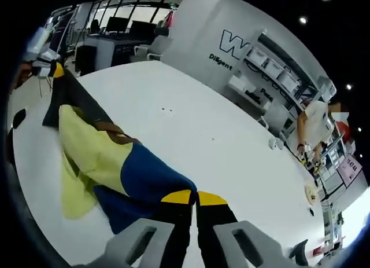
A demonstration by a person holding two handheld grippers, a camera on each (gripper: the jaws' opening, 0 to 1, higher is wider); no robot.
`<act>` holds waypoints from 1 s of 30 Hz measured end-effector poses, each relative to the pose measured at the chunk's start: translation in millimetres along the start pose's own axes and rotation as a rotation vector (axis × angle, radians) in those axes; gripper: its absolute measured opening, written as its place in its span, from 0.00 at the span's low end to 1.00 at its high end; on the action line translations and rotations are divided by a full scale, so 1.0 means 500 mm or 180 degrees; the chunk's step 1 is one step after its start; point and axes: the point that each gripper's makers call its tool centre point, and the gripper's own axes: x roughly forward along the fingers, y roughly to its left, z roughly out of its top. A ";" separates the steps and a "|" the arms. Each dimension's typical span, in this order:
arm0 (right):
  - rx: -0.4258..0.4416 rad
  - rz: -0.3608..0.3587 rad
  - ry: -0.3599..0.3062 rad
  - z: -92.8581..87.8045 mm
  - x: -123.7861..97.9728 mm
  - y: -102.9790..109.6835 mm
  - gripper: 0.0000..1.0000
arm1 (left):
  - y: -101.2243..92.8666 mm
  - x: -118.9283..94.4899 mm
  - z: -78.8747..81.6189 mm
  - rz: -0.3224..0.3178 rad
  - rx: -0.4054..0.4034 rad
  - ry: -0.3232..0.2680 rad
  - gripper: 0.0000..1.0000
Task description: Fold the garment on the visible template until the final outline fits inside the template.
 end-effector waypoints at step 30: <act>0.0393 0.0128 -0.0420 0.066 0.209 -0.040 0.00 | 0.042 0.150 0.019 0.0347 -0.0142 -0.0062 0.02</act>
